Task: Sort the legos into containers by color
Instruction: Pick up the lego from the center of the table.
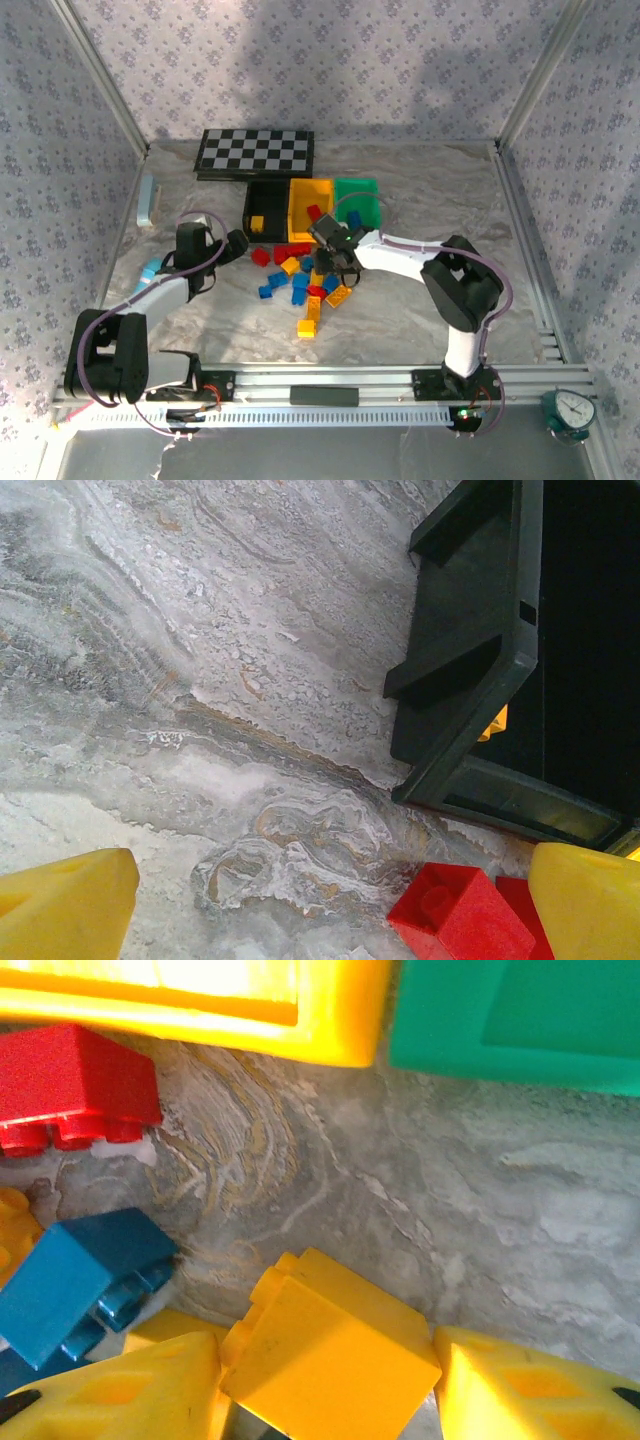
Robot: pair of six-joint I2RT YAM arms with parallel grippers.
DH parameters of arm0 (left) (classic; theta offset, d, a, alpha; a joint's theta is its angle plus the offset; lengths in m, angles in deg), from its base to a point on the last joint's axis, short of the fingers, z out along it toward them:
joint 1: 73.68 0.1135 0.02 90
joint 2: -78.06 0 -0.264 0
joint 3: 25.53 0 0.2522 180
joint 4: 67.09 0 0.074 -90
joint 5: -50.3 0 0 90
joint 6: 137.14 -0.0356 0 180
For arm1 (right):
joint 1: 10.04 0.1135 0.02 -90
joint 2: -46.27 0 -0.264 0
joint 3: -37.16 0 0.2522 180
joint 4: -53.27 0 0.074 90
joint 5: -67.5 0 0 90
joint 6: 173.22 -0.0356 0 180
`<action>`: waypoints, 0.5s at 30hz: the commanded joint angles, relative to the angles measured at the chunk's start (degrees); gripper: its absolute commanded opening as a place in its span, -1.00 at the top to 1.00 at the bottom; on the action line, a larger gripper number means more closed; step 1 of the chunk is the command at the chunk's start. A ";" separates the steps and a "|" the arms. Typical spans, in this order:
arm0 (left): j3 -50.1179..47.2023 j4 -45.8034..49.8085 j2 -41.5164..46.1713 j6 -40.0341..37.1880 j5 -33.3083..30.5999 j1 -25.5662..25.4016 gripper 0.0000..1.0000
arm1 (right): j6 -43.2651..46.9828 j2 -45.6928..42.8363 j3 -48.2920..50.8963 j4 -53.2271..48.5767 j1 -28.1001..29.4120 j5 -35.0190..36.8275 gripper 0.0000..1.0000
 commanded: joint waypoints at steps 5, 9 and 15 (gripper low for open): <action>0.97 0.16 0.00 0.53 -0.34 0.30 -1.00 | -0.24 1.79 -0.98 -1.82 0.47 0.48 0.09; 1.06 0.18 -0.38 0.60 -0.25 0.28 -0.99 | 0.27 1.05 -2.16 -3.17 0.77 1.59 0.13; 1.32 0.43 -0.73 0.69 -0.40 0.30 -0.99 | 1.51 -0.92 -7.00 -7.43 2.25 4.71 0.13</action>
